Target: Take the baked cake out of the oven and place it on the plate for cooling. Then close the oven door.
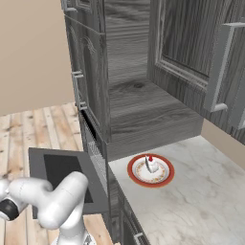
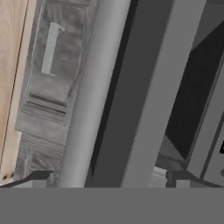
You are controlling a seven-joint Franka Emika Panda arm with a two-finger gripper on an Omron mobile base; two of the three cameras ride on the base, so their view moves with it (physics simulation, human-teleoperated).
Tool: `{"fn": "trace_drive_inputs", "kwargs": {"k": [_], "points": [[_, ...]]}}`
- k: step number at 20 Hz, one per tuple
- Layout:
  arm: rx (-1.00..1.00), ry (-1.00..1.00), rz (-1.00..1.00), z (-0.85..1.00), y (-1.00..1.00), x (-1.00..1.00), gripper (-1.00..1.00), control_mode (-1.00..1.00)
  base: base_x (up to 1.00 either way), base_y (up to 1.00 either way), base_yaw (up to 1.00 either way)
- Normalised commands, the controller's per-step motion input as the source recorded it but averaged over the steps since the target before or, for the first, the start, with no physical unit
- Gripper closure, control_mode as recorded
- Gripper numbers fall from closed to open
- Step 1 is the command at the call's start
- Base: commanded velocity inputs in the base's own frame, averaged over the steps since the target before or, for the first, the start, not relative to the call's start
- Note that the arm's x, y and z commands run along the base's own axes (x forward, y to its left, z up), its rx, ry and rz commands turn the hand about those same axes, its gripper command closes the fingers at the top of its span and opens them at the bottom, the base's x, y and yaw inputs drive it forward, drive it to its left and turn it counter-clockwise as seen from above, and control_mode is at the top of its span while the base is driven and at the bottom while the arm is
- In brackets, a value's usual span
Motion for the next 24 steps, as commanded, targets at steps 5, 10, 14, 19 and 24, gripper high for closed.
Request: {"fn": "trace_drive_inputs", "kwargs": {"k": [5,10,14,19,24], "points": [[-0.18,-0.01,-0.08,-0.38,0.01,0.19,-1.00,-1.00,0.00,0.00,0.00],[-0.18,-0.03,-0.08,-0.32,0.00,0.18,-1.00,-1.00,0.00,0.00,0.00],[-0.18,-0.06,-0.08,-0.27,0.00,0.21,-1.00,-1.00,0.00,0.00,0.00],[-0.18,-0.11,-0.09,-0.09,0.00,0.25,-1.00,-1.00,0.00,0.00,0.00],[-0.21,-0.17,-0.11,0.00,0.00,0.33,-1.00,-1.00,0.00,0.00,0.00]]}}
